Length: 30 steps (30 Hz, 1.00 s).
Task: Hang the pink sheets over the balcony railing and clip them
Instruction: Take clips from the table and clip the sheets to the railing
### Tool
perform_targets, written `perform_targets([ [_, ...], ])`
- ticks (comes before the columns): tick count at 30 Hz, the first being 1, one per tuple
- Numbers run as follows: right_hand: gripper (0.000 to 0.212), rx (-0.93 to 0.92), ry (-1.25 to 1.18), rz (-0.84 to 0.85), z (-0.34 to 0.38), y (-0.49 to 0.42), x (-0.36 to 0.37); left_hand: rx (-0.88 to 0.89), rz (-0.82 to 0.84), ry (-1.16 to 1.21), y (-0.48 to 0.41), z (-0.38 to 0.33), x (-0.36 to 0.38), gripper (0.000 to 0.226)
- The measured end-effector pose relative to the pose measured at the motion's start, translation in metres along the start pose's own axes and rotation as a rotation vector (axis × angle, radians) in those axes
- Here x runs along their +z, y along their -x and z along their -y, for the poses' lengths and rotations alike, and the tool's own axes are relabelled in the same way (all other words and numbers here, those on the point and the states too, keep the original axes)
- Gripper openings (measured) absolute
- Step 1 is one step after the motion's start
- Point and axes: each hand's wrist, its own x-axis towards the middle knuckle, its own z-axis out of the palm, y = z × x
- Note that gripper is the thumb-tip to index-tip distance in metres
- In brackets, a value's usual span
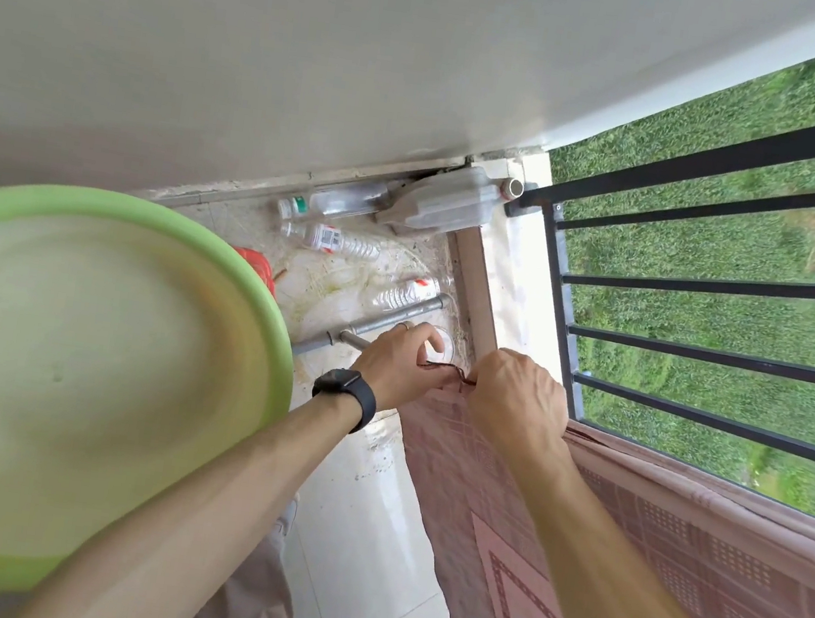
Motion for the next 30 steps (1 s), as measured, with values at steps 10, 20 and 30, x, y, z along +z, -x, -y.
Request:
perform_targets([
  [10,0.009,-0.024,-0.035,0.019,0.001,-0.003,0.002,-0.178,0.066,0.27,-0.002,0.018,-0.038,0.037],
  [20,0.014,-0.022,-0.026,0.004,-0.003,-0.005,0.006,-0.085,0.116,0.414,-0.002,0.022,-0.049,0.049],
  [30,0.017,-0.064,-0.014,-0.013,-0.001,0.0,0.003,0.1,0.192,-0.114,-0.001,0.018,-0.057,0.035],
])
